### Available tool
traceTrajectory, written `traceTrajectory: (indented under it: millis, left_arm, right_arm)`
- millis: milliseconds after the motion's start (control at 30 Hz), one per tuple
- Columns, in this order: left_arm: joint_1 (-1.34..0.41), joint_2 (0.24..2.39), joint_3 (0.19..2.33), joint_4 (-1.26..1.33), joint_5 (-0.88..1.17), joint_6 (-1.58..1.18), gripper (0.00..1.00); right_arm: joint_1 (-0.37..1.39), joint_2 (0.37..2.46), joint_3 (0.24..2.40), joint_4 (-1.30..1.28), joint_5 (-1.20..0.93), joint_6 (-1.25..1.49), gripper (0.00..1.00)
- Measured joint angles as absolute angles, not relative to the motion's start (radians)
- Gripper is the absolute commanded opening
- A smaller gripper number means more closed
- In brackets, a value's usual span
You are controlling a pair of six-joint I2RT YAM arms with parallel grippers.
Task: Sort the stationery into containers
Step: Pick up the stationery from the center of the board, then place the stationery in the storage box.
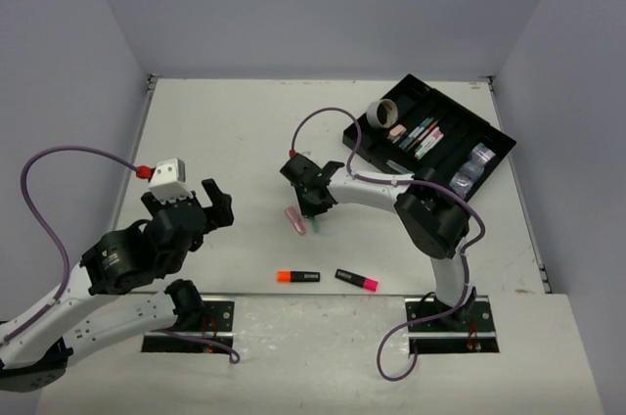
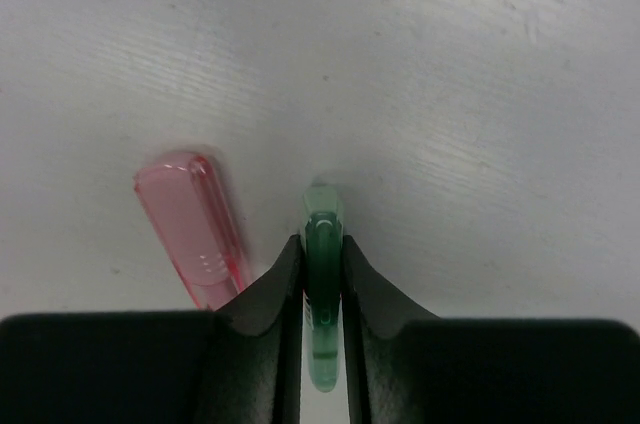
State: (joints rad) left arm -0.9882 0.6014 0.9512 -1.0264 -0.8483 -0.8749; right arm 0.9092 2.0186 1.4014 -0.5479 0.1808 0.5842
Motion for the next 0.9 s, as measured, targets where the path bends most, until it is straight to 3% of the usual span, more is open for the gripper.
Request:
traceTrajectory:
  millis: [367,467,600,733,900]
  left_arm:
    - [-0.988,0.586,0.951,-1.026,-0.851,-0.875,1.0]
    - [-0.988,0.577,0.949,-1.026,-0.852,-0.875,1.0]
    - [-0.988,0.557,0.937,-1.021,-0.851,-0.873,1.0]
    - [-0.988,0.55,0.933,-1.011,-0.849,-0.87,1.0]
    - [-0.988,0.549,0.925,-1.003,-0.842,-0.861,1.0]
  right_arm:
    - [0.808,1.79,1.308,-0.6,0.222,0.553,0.0]
    - [0.668,1.683,1.302,-0.604,0.219,0.527,0.0]
    - [0.335,1.618,1.315,-0.599,0.214,0.503,0.0]
    - [0.074,1.68,1.382,-0.605,0.214,0.505,0.0]
    - [-0.041,1.838,1.498,-0.601,0.195,0.526,0.0]
